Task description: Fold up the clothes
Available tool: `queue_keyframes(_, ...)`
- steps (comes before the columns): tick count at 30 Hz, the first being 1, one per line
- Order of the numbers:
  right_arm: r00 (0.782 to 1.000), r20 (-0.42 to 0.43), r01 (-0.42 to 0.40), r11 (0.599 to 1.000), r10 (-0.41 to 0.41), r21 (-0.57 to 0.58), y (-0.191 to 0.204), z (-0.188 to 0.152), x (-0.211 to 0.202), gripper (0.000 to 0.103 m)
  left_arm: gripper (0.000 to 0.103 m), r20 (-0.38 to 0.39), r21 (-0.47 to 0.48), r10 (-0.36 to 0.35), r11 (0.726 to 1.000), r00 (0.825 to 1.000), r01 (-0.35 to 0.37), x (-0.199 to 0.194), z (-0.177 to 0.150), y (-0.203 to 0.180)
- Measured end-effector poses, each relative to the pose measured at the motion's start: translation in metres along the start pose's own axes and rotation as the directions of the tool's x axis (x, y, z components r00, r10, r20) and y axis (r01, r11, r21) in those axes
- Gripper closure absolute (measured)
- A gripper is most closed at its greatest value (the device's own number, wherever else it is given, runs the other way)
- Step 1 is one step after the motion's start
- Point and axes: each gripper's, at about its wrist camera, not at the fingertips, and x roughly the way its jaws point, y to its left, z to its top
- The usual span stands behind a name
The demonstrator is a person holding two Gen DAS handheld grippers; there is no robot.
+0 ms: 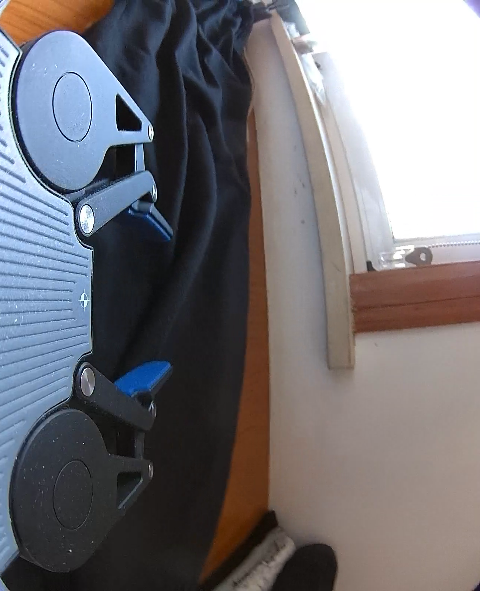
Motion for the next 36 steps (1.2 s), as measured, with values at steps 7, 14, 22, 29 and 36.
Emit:
queue_keyframes(7, 0.999, -0.034, -0.012, 1.0, 0.013, 0.027, -0.006, -0.001, 0.005, 0.026, 0.02, -0.009, -0.096, 0.116, 0.989, 0.993, -0.116, -0.033, -0.019, 0.049)
queue_keyframes(14, 0.999, -0.053, 0.003, 1.0, -0.004, -0.026, 0.004, -0.002, 0.007, 0.021, 0.031, -0.015, -0.026, 0.031, 0.999, 0.999, -0.031, 0.0, 0.004, 0.027)
queue_keyframes(22, 0.999, -0.043, -0.012, 1.0, 0.012, -0.004, 0.0, -0.003, 0.005, 0.021, 0.058, -0.054, 0.116, -0.065, 0.991, 0.996, 0.071, 0.068, 0.032, -0.027)
queue_keyframes(29, 0.999, -0.04, -0.017, 1.0, 0.017, 0.001, 0.0, -0.003, 0.003, 0.021, 0.057, -0.172, 0.252, -0.08, 0.96, 0.982, 0.123, 0.111, 0.037, -0.057)
queue_keyframes(36, 0.999, -0.037, -0.021, 1.0, 0.021, 0.007, -0.001, -0.003, 0.003, 0.021, 0.053, -0.172, 0.265, -0.08, 0.956, 0.982, 0.124, 0.11, 0.029, -0.059)
